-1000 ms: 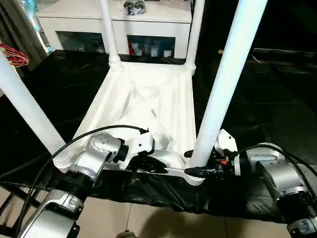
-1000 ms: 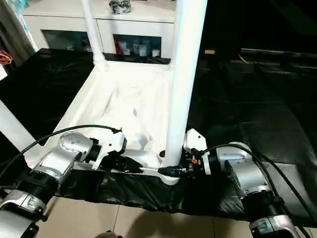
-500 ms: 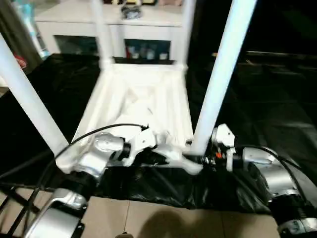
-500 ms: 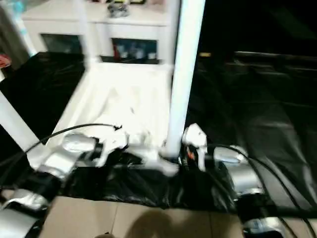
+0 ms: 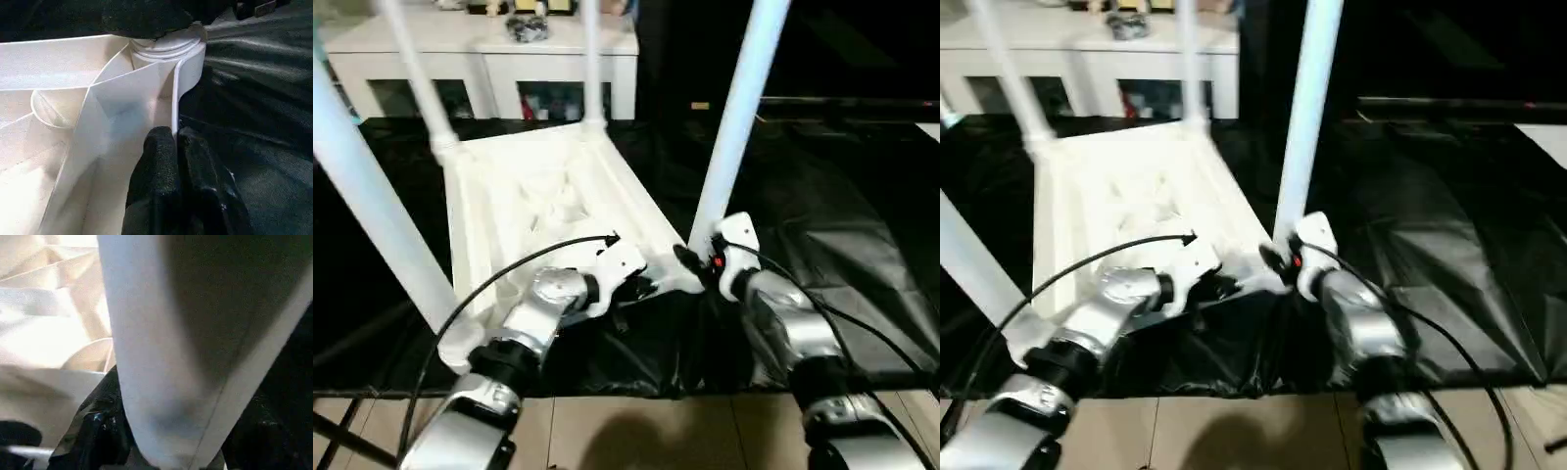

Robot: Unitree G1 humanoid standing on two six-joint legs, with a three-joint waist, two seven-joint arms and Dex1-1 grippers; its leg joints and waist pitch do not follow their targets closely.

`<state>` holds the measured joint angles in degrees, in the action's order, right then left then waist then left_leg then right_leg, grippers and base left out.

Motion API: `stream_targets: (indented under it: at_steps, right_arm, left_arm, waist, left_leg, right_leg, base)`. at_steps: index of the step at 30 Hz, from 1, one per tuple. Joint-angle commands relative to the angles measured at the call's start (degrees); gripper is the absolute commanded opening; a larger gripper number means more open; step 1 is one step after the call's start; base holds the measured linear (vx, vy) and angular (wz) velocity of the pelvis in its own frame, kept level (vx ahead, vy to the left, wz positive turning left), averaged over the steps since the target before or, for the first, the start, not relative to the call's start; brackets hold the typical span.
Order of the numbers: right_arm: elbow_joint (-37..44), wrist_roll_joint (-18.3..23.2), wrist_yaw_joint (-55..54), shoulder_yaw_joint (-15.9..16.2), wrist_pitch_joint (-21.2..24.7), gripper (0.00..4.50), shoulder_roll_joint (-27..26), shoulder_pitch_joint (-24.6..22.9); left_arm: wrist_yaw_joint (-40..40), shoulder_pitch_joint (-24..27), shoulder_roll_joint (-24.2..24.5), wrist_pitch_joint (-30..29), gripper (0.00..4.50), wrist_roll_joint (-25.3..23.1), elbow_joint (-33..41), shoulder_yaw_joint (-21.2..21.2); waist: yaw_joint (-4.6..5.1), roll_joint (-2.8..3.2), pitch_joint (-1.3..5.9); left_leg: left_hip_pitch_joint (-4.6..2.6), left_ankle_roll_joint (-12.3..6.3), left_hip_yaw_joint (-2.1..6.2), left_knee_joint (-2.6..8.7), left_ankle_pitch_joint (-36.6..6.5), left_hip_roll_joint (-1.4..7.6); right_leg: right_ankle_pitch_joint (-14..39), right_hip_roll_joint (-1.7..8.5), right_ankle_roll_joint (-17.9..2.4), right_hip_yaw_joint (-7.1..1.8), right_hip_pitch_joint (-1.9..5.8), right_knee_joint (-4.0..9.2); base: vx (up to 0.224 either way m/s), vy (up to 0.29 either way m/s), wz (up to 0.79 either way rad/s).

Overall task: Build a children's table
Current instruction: Rotate leg to tighten

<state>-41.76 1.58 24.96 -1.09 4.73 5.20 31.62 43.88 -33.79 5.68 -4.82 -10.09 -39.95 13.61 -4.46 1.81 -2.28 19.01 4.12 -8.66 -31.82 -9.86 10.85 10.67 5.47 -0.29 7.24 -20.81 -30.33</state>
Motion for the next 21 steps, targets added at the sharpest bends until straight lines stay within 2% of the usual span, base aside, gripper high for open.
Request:
stream_targets:
  at_steps: [1,4,7,10,14,15,18,19,20,21]
  right_arm:
    - [-4.92,1.23,2.93,4.15,2.52,2.65,-6.88,-1.15]
    - [-4.75,1.74,4.04,3.54,2.58,2.77,-6.59,-1.11]
    - [-4.81,1.24,4.53,3.75,1.86,3.06,-6.18,-1.08]
    - [-2.46,0.78,8.18,4.94,0.96,3.15,-3.84,-2.29]
    - [0.99,1.32,15.74,6.48,0.64,3.15,-0.32,-4.34]
    - [3.1,1.82,20.13,7.54,0.65,3.15,2.16,-5.53]
    - [5.49,2.0,25.51,9.03,-0.03,3.15,5.47,-6.87]
    - [5.97,1.75,26.91,9.56,-0.6,3.15,6.51,-7.16]
    - [6.88,1.57,29.79,10.28,-1.25,3.15,8.25,-7.65]
    - [7.07,1.59,30.34,10.38,-1.43,3.15,8.54,-7.74]
  left_arm:
    - [-3.79,-2.03,-5.32,0.71,0.0,0.59,2.75,2.07]
    - [-2.81,-1.65,-5.07,0.75,0.0,0.87,3.38,1.97]
    - [-2.11,-1.48,-4.69,1.05,0.0,1.0,3.63,1.93]
    - [2.71,-1.0,-2.46,2.59,0.0,2.41,4.56,1.94]
    - [8.35,-0.43,0.38,4.27,0.0,4.29,5.73,1.94]
    - [12.36,0.1,2.26,4.81,0.0,5.27,6.68,2.28]
    - [16.85,0.69,4.47,5.61,0.0,6.35,7.64,2.62]
    - [18.23,0.85,4.99,5.53,0.0,6.87,7.96,2.59]
    - [20.48,1.08,5.85,5.58,0.0,7.57,8.45,2.58]
    - [20.94,1.13,6.0,5.55,0.0,7.73,8.55,2.58]
  waist:
    - [0.45,0.06,1.61]
    - [0.32,0.05,1.61]
    - [0.1,0.05,1.7]
    - [-0.18,-0.05,1.8]
    - [-1.18,-0.51,2.1]
    - [-1.52,-0.65,2.28]
    - [-2.39,-0.92,2.49]
    - [-2.76,-0.84,2.53]
    - [-2.97,-0.96,2.82]
    - [-3.22,-0.89,3.01]
  left_leg:
    - [-1.26,0.31,1.5,4.7,-35.71,1.94]
    - [-0.85,-0.14,1.4,4.87,-34.22,1.98]
    - [-0.89,-0.08,1.21,5.0,-33.44,2.12]
    - [-0.64,-0.41,1.02,5.05,-31.96,2.17]
    - [0.07,-1.54,0.42,5.07,-26.32,2.4]
    - [0.13,-2.0,0.16,4.87,-24.09,2.32]
    - [0.52,-3.27,-0.57,4.42,-19.82,2.48]
    - [0.18,-3.51,-0.86,4.23,-18.92,2.55]
    - [0.69,-3.69,-1.01,3.87,-15.95,2.41]
    - [0.89,-3.89,-1.0,3.75,-14.39,2.42]
  right_leg:
    - [35.0,4.23,-2.35,-1.36,0.25,5.57]
    - [33.87,4.25,-3.02,-1.83,0.37,5.29]
    - [31.73,4.2,-4.21,-2.35,0.19,4.9]
    - [30.46,4.29,-4.92,-2.72,0.33,4.63]
    - [24.68,4.35,-7.44,-3.89,0.63,3.52]
    - [23.06,4.31,-8.27,-4.08,0.76,3.18]
    - [18.94,3.95,-9.66,-4.59,0.8,2.24]
    - [18.87,3.92,-10.28,-4.71,0.5,2.24]
    - [16.6,3.91,-11.33,-4.77,0.94,1.59]
    - [15.04,3.88,-11.58,-4.75,1.09,1.31]
  base:
    - [0.0,0.0,0.0]
    - [0.0,0.0,0.0]
    - [0.0,0.0,0.0]
    - [0.0,0.0,0.0]
    - [0.0,0.0,0.0]
    - [0.0,0.0,0.0]
    - [0.036,-0.032,0.05]
    - [0.056,-0.051,0.08]
    - [0.059,-0.049,0.08]
    - [0.0,0.0,0.0]
